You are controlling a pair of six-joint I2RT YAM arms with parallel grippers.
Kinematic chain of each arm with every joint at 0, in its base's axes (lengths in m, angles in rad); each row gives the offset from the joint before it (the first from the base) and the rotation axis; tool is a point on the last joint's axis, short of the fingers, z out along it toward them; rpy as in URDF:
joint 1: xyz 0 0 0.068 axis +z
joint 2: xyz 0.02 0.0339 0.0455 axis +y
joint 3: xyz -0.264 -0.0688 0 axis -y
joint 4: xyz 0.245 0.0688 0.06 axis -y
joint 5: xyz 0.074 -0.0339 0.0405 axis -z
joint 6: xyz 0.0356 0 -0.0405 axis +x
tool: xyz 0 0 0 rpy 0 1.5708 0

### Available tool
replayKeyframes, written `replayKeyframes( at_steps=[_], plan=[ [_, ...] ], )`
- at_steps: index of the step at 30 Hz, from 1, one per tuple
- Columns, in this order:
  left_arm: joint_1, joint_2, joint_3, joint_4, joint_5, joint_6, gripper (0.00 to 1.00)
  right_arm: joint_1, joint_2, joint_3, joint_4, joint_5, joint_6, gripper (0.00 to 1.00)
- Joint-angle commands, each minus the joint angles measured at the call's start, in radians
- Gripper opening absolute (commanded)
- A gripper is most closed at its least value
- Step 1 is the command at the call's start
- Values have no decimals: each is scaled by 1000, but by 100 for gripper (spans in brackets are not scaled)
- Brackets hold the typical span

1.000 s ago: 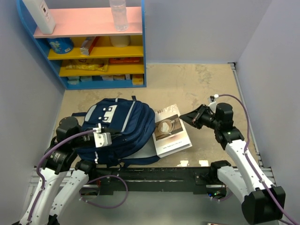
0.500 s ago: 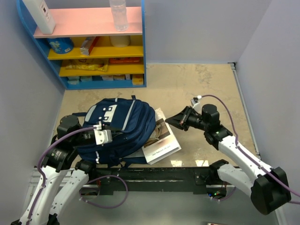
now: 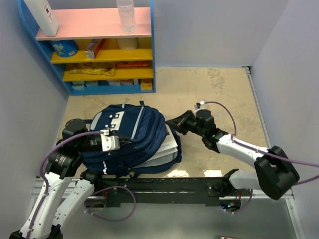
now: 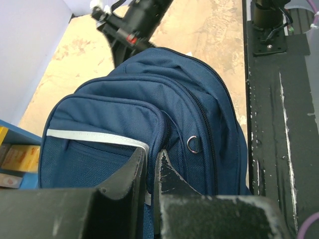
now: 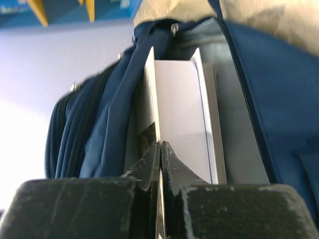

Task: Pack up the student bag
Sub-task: Place the book in the student bag.

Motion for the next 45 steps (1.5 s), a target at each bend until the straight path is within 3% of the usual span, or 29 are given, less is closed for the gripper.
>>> replayKeyframes(
  at_steps=[1,7,10,12,14,15,19,25,31,38,45],
  plan=[
    [-1,-10,95,119,135,59,0,92,89,97,131,187,37,0],
    [-1,-15,95,113,138,57,0,300,186,222,37,396,23,0],
    [-1,-18,94,108,129,59,0,353,207,275,5,407,-35,0],
    [-1,-20,91,97,126,65,0,373,189,294,-48,416,-67,16],
    [-1,-21,88,90,124,72,0,380,163,295,-93,439,-112,46],
    [-1,-21,85,82,123,82,0,385,122,293,-189,479,-115,50],
    [-1,-23,77,85,116,80,0,386,11,166,-182,525,-99,50],
    [-1,-18,80,97,116,71,0,386,25,106,-174,465,-118,51],
    [-1,-15,88,96,113,66,0,386,58,173,-226,431,-216,55],
    [-3,-14,89,96,112,62,0,386,123,342,-487,495,-342,63],
    [-1,-12,91,105,113,62,0,386,49,319,-536,513,-383,57]
  ],
)
